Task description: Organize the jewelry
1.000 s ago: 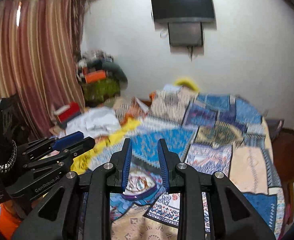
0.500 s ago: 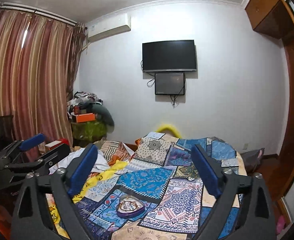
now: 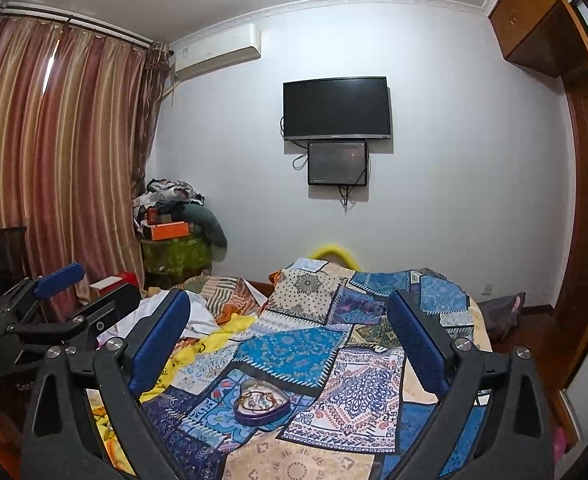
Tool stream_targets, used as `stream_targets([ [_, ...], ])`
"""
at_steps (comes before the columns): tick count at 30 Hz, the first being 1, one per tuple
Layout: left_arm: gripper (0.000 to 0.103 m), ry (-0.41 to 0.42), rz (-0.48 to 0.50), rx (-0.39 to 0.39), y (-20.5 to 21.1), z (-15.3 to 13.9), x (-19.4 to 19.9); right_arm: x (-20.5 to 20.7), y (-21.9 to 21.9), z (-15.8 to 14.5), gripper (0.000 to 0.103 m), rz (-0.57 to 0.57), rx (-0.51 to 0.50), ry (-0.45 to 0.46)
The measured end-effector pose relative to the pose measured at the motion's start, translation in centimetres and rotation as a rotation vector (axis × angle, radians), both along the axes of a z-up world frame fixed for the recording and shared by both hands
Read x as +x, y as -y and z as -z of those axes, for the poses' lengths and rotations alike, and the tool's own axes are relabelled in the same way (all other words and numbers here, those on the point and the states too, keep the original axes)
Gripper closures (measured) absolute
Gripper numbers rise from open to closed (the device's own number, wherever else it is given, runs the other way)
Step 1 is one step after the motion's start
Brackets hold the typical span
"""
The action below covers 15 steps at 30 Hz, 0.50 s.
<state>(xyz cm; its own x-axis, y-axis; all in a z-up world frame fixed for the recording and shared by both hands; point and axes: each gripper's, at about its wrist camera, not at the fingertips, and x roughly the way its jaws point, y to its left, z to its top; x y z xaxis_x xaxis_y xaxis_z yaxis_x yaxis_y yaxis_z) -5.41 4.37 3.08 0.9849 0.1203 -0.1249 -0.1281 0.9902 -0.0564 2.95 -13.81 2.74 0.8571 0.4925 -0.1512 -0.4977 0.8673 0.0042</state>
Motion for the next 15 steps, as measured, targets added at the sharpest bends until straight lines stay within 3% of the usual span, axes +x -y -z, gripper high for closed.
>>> stream_targets([
  [15, 0.001, -0.006, -0.002, -0.007, -0.05, 0.20, 0.13, -0.61, -0.17, 0.22, 0.005, -0.005, -0.011, -0.008],
])
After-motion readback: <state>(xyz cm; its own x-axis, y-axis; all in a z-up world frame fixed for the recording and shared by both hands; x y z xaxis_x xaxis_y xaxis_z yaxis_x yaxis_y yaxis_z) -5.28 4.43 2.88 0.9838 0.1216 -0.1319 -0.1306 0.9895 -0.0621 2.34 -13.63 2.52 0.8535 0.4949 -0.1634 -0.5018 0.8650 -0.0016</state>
